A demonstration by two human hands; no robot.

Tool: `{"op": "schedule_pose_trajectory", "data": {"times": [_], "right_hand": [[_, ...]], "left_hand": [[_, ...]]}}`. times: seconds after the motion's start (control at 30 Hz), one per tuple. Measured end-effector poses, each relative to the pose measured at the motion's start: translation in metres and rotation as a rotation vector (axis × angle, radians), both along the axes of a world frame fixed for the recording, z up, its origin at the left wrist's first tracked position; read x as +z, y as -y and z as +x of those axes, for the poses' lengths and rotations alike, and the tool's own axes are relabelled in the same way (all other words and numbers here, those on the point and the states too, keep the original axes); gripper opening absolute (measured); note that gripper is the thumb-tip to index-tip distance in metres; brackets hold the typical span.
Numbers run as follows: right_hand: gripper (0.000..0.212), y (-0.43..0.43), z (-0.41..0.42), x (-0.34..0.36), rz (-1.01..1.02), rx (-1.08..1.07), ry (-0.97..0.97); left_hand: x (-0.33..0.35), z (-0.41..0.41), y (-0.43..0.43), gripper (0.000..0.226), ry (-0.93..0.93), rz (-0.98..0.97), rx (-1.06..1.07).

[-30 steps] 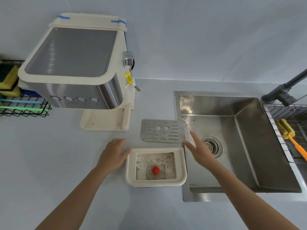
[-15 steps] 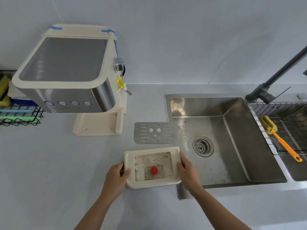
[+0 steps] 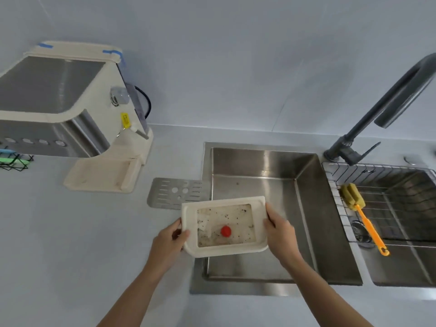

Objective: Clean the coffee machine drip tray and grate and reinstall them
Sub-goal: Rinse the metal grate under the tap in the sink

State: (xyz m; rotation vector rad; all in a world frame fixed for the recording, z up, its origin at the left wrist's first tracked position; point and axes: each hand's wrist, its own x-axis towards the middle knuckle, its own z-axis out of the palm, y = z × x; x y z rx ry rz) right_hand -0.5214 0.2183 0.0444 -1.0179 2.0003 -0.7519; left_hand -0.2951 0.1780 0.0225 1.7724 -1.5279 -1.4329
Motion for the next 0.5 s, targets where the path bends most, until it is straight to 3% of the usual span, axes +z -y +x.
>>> {"op": "schedule_pose_trajectory", "data": {"times": [0.3,0.5], "right_hand": [[0.044,-0.023,-0.092,0.01,0.022,0.006,0.084],[0.038,-0.028,-0.1,-0.007,0.058,-0.051,0.321]], "left_hand": [[0.016,-0.091,-0.018,0.038,-0.003,0.0,0.051],[0.036,-0.101,-0.005,0.04,0.078,0.002,-0.004]]}}
